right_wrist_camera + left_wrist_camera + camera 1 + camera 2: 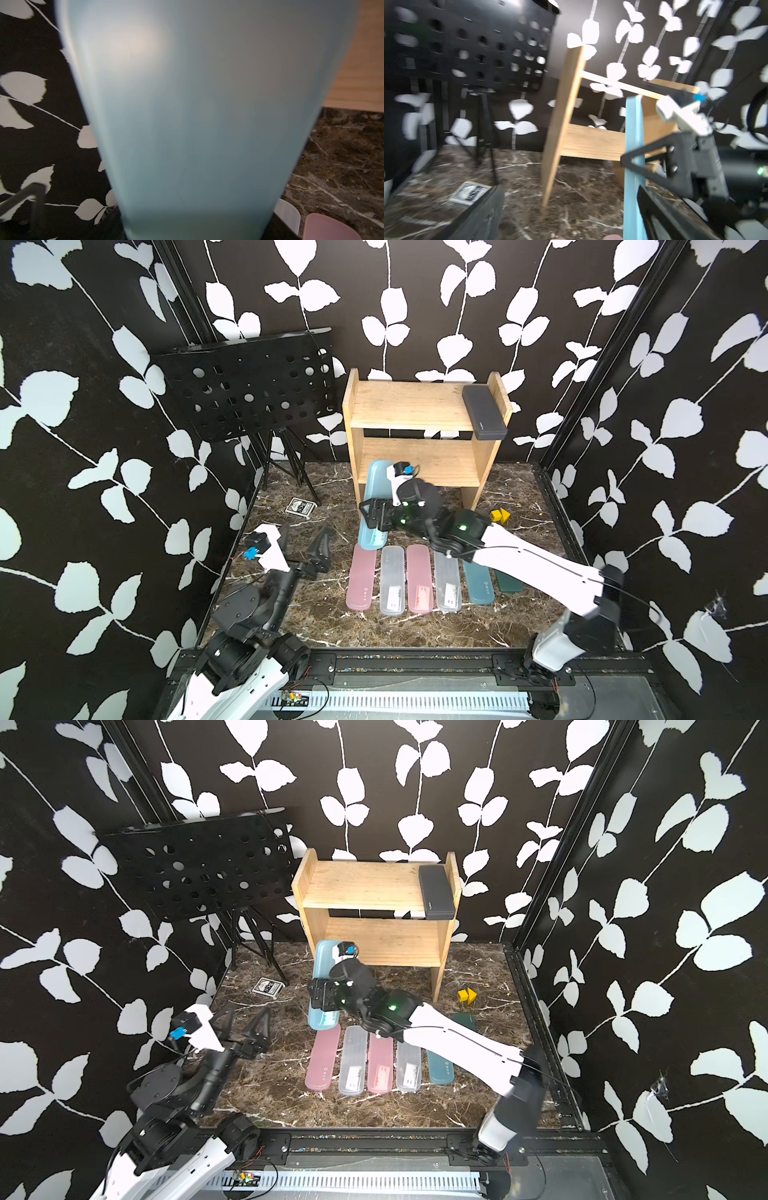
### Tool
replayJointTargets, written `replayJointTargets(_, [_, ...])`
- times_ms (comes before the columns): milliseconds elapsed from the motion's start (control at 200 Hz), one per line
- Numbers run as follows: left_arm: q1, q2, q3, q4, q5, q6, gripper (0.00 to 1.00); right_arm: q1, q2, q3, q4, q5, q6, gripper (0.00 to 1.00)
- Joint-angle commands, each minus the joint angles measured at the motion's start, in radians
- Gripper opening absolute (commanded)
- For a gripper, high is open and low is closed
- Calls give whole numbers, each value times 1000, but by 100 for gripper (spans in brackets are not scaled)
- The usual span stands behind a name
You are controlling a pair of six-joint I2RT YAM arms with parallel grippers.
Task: Remove the pencil cases from the shelf
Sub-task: Place the pencil case at the center of the board.
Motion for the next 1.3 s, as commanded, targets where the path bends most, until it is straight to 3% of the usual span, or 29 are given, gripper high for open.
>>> replayJointTargets(0, [-1,-8,51,-92,-141,79,99,14,153,57,-19,-113,105,0])
replayJointTargets(175, [-1,53,130,-188,-170,114,99,75,436,305,-85,-190,209,0])
replayJointTargets(280, [-1,69,128,-190,-166,112,99,103,534,377,-38,-189,303,0])
replayJointTargets(390, [-1,64,105,-180,-161,106,99,116,617,470,-111,-158,350,0])
replayJointTargets(545, [-1,59,90,-189,-156,105,99,123,664,496,-142,-134,399,0])
replayJointTargets(690, [-1,60,88,-200,-157,112,99,122,694,514,-185,-102,404,13])
replayJointTargets(1120, [-1,47,76,-205,-167,116,99,94,824,676,-298,-139,347,24])
replayJointTargets(1295, [-1,49,77,-201,-166,113,99,92,819,636,-277,-152,350,38])
